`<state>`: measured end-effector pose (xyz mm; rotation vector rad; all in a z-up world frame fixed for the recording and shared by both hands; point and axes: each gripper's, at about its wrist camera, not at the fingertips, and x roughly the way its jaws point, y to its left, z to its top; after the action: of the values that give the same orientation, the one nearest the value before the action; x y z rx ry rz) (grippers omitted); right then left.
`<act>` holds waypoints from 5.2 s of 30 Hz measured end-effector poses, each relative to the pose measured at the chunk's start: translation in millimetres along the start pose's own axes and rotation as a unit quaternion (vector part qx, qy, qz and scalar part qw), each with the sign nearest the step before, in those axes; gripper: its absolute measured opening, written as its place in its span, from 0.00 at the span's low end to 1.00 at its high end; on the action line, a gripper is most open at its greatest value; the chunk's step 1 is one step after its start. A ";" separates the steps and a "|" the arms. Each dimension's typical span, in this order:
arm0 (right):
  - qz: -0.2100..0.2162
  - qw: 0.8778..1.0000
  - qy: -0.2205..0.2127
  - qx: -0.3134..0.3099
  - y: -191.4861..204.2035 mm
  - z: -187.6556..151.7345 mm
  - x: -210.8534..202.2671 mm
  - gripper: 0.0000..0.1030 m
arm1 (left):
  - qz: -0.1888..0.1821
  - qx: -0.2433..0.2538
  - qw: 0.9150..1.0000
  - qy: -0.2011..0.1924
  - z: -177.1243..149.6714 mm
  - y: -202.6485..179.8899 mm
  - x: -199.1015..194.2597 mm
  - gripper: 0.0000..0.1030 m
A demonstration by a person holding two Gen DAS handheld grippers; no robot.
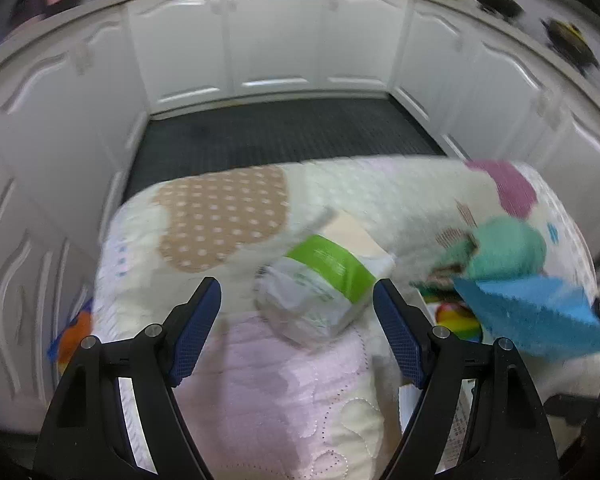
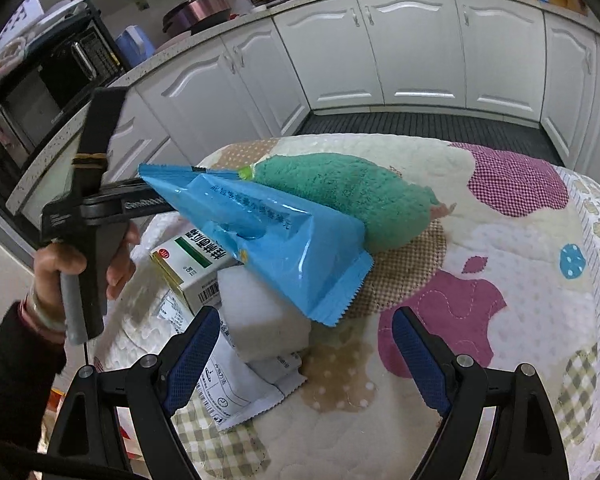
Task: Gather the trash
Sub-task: 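Grasp the white tissue packet with the left tool while the right tool grasps a white sponge, then carry the tissue packet and sponge over the bucket and open both tools, then move both open tools back toward the blue wipe pack and medicine box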
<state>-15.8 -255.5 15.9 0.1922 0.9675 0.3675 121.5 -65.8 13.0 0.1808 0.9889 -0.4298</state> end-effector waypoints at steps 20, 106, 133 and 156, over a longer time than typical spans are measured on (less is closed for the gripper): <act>0.013 0.999 -0.008 -0.041 0.7 -17.5 -28.8 0.37 | -0.002 -0.033 0.999 -0.009 -23.1 -4.1 -26.5 0.44; -0.213 0.951 -0.037 0.223 -304.5 -141.2 -184.0 0.61 | -0.176 0.052 0.983 0.015 1.1 -417.5 18.7 0.65; -0.192 0.968 -0.048 0.153 -231.8 -116.0 -183.8 0.70 | -0.114 -0.003 0.993 -0.023 -30.9 -328.8 -32.4 0.65; -0.134 0.988 -0.019 0.076 -149.4 -92.3 -137.1 0.71 | -0.032 -0.106 0.993 -0.045 -68.3 -152.4 -35.9 0.65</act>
<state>-130.0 -446.7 21.6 0.2036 0.9699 0.0425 -13.5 -170.3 12.9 -0.0617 0.9472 -0.3854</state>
